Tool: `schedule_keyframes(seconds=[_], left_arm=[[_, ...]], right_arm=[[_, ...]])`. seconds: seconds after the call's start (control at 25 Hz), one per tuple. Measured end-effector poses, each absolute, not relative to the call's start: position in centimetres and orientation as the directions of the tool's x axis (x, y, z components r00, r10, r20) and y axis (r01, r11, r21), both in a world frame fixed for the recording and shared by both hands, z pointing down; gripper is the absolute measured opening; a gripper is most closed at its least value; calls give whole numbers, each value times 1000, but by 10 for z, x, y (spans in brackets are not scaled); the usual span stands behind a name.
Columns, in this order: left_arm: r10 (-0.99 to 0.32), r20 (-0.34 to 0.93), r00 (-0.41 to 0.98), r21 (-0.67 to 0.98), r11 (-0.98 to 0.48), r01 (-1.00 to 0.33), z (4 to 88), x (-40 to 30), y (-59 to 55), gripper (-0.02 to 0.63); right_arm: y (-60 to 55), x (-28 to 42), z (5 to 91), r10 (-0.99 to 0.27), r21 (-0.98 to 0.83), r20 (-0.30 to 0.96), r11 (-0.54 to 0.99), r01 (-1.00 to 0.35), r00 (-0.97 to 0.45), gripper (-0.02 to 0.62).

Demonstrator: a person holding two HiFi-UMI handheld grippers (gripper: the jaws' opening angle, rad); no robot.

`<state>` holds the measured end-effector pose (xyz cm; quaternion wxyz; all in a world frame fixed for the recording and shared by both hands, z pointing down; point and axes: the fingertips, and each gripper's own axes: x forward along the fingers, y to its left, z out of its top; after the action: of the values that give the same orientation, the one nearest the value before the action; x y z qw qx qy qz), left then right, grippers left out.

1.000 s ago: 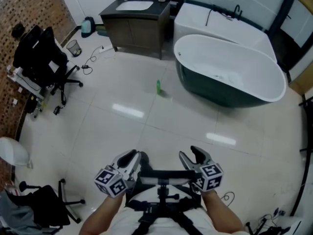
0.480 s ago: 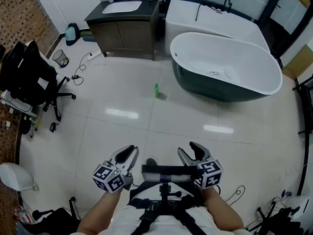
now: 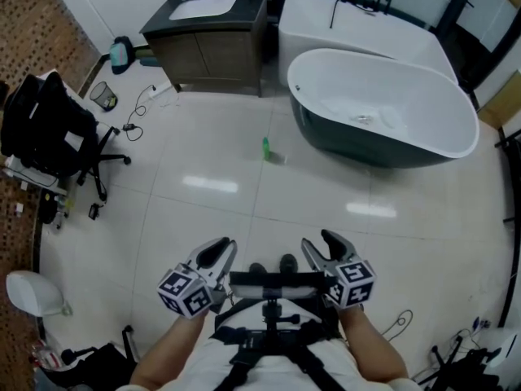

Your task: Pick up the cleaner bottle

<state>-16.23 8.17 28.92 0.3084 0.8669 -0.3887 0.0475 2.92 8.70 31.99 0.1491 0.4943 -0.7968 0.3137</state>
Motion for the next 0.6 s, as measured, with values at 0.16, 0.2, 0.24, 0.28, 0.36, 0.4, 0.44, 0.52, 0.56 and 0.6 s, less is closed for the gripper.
schedule_keyframes(seconds=[0.16, 0.2, 0.24, 0.28, 0.36, 0.4, 0.44, 0.52, 0.56, 0.6], left_arm=[[-659, 342, 670, 486, -486, -726, 287, -156, 73, 95], [-663, 346, 664, 485, -480, -731, 286, -153, 72, 95], [-665, 348, 660, 483, -476, -735, 286, -149, 71, 95], [-668, 349, 657, 481, -474, -738, 285, -145, 70, 95], [-676, 346, 651, 478, -470, -742, 284, -138, 65, 95], [-679, 345, 648, 479, -467, -744, 284, -135, 62, 95], [-680, 346, 647, 480, -464, -745, 285, -134, 60, 95], [-675, 350, 649, 482, -464, -743, 286, -133, 57, 95], [-672, 349, 653, 485, -467, -739, 287, -134, 55, 95], [-669, 346, 658, 488, -471, -735, 287, -135, 52, 95]], right_arm=[[69, 30, 314, -687, -367, 526, 350, -862, -502, 245], [66, 33, 313, -685, -370, 521, 357, -858, -509, 245], [63, 36, 312, -683, -373, 517, 363, -854, -516, 245], [60, 39, 312, -681, -375, 514, 369, -850, -522, 245], [54, 45, 313, -678, -376, 509, 379, -846, -530, 245], [50, 47, 315, -677, -377, 508, 381, -844, -532, 245], [48, 48, 316, -676, -380, 509, 380, -843, -534, 245], [46, 47, 318, -671, -390, 512, 374, -842, -535, 245], [45, 45, 319, -670, -393, 514, 371, -841, -536, 245], [45, 42, 319, -668, -395, 517, 368, -841, -535, 245]])
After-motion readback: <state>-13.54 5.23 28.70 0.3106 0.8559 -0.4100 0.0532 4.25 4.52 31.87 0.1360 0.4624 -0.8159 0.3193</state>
